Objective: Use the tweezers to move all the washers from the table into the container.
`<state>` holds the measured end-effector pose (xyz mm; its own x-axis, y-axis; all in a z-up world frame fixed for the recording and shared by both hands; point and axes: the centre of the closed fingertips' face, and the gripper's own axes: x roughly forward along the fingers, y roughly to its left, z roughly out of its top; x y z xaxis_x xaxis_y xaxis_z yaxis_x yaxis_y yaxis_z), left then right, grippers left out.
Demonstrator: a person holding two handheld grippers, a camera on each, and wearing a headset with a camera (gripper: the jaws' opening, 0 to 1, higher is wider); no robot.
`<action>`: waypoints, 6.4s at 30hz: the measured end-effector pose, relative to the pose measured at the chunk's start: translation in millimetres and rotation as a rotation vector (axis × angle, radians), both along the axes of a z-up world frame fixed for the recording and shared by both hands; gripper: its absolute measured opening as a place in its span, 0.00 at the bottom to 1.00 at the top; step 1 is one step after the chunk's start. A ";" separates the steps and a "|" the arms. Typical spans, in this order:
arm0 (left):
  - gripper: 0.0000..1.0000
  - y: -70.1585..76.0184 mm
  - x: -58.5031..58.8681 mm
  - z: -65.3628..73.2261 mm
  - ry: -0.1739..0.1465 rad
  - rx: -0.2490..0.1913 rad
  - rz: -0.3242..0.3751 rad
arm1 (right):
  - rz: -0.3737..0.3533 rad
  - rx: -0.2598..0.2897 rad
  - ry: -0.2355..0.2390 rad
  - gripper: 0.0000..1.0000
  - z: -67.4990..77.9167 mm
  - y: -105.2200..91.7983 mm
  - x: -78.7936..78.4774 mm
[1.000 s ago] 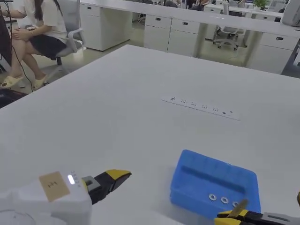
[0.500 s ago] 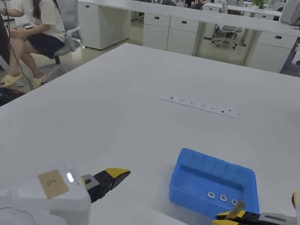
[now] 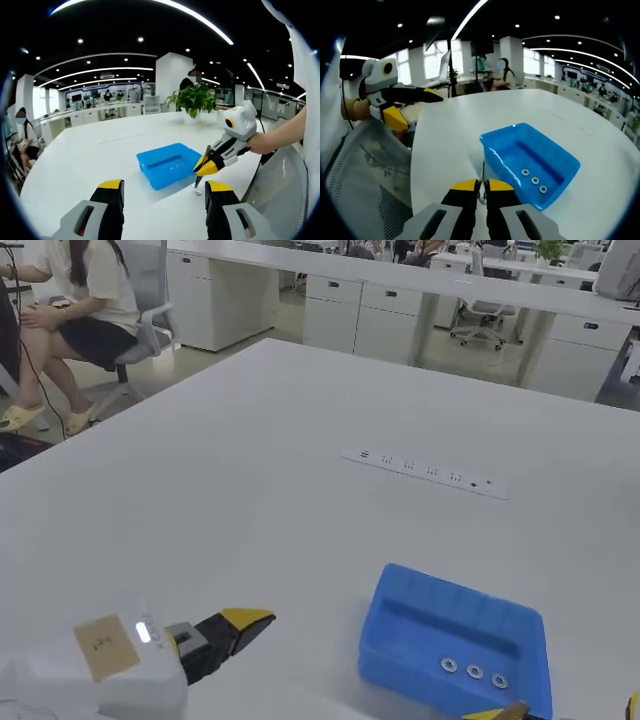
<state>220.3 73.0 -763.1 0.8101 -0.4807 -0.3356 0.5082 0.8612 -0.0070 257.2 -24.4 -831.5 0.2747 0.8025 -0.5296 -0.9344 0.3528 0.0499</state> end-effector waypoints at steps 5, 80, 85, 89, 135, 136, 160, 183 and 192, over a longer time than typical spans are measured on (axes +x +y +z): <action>0.66 -1.4 -0.6 -0.1 -0.001 0.006 -0.006 | -0.129 0.119 0.148 0.02 4.7 0.2 7.6; 0.65 6.0 1.3 2.0 -0.002 -0.024 0.031 | -0.240 0.178 0.247 0.03 29.2 29.6 97.6; 0.65 6.1 1.3 2.4 -0.004 -0.026 0.033 | -0.233 0.150 0.250 0.03 19.8 30.2 98.7; 0.65 6.2 1.3 3.0 -0.006 -0.027 0.034 | -0.229 0.133 0.247 0.03 15.7 30.0 99.1; 0.63 0.8 -0.4 0.8 0.005 -0.018 0.005 | -0.147 0.219 0.133 0.04 70.4 9.5 58.9; 0.63 0.6 -0.4 0.9 0.005 -0.018 0.004 | -0.148 0.219 0.132 0.04 70.4 8.9 57.1; 0.61 -2.5 -1.3 -1.5 0.015 -0.013 -0.016 | -0.060 0.093 0.247 0.04 13.0 4.6 -0.7; 0.60 -2.4 -1.9 -1.8 0.015 -0.009 -0.015 | 0.045 -0.009 0.183 0.04 -0.9 9.6 -21.9; 0.60 -3.1 -2.5 -2.3 0.017 -0.006 -0.020 | 0.145 -0.083 0.027 0.04 -6.3 14.5 -35.1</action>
<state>217.8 69.9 -765.5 0.7942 -0.4990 -0.3467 0.5254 0.8506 -0.0208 222.1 -9.9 -837.8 0.1438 0.7857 -0.6017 -0.9744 0.2185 0.0524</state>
